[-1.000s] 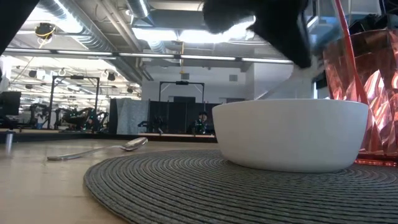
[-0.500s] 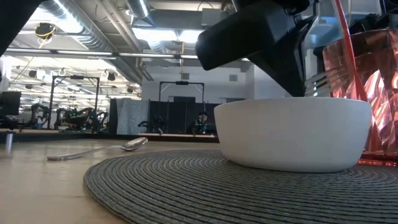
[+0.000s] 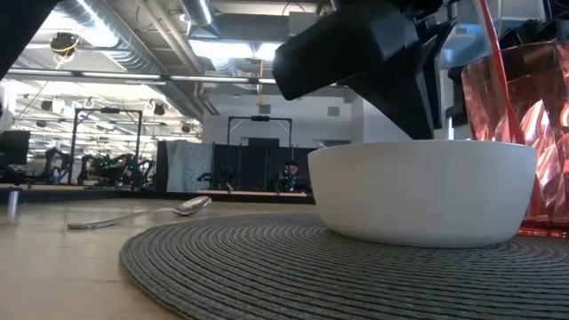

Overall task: Pick & Place Utensil
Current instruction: Put the silver spoon into the white bowl

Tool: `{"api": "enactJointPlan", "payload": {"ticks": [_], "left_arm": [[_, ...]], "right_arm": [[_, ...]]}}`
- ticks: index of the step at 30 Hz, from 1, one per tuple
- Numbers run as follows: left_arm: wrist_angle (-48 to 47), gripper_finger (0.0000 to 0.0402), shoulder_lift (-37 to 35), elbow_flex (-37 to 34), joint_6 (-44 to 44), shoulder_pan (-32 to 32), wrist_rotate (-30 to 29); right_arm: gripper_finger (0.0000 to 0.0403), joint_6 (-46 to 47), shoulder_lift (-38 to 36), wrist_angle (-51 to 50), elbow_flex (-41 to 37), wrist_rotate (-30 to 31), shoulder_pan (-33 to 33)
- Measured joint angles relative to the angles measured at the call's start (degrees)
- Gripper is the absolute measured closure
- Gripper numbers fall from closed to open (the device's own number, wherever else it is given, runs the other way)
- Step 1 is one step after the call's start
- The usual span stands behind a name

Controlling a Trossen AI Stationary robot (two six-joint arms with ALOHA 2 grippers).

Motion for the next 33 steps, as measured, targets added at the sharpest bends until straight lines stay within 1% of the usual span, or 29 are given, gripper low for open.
{"api": "enactJointPlan", "payload": {"ticks": [1,5,8,10,13,14,15,16,18,21,23,25,26,27,28,30,32,33], "left_arm": [[0.0,0.0327,0.0,0.0,0.3,-0.1,-0.6],[-1.8,0.0323,-1.1,0.3,1.9,-1.1,-6.6],[-4.1,0.033,-4.9,0.5,-1.1,-1.9,-8.2],[-8.4,0.034,-9.1,0.5,-7.0,-1.7,-5.7],[-17.4,0.0365,-16.7,-0.5,-20.8,1.7,4.0],[-17.4,0.0376,-19.7,-2.2,-25.4,3.3,6.9],[-15.5,0.0388,-22.9,-4.9,-28.6,4.8,8.9],[-12.4,0.0394,-26.3,-8.5,-30.6,6.0,9.7],[-3.2,0.0397,-32.4,-17.2,-32.0,7.8,11.5],[10.5,0.04,-41.3,-33.7,-31.8,9.9,13.9],[27.6,0.04,-48.4,-47.9,-28.8,11.3,15.6],[48.5,0.04,-55.1,-63.8,-25.6,12.6,20.6],[57.1,0.0399,-57.4,-70.8,-25.6,12.9,22.4],[62.8,0.0399,-59.6,-77.1,-26.6,13.1,22.9],[66.7,0.04,-61.9,-83.0,-28.5,13.3,21.8],[74.9,0.0401,-66.3,-92.6,-32.0,13.7,15.9],[80.8,0.04,-70.4,-100.2,-32.7,13.1,10.1],[82.2,0.04,-72.2,-102.9,-32.3,11.8,9.0]], "right_arm": [[0.0386,0.0,0.0,0.0,0.0,0.0,0.0],[0.0386,0.0,0.0,0.0,0.0,0.0,0.0],[0.0386,0.0,0.0,0.0,0.0,0.0,0.0],[0.0386,0.0,0.0,0.0,0.0,-0.1,0.0],[0.0386,0.0,0.0,0.0,0.0,-0.5,0.0],[0.0386,0.0,0.0,0.0,0.0,-0.9,0.0],[0.0386,0.1,0.0,0.0,0.0,-1.2,0.0],[0.0386,0.1,0.0,0.0,0.0,-1.5,0.0],[0.0386,0.0,0.0,0.0,0.0,-1.5,0.0],[0.0386,-0.1,0.0,0.0,0.0,-1.5,0.0],[0.0386,-0.1,0.0,0.0,0.0,-1.6,0.0],[0.0386,-0.1,0.0,-0.1,0.0,-1.6,0.0],[0.0386,-0.1,0.0,-0.1,0.0,-1.6,0.0],[0.0386,-0.1,0.0,-0.1,0.0,-1.6,0.0],[0.0386,-0.2,0.0,-0.1,0.0,-1.5,0.0],[0.0386,-0.1,0.0,-0.1,0.0,-1.5,0.0],[0.0386,-0.1,0.0,-0.1,0.0,-1.5,0.0],[0.0386,-0.1,0.0,-0.2,0.0,-1.5,0.0]]}}
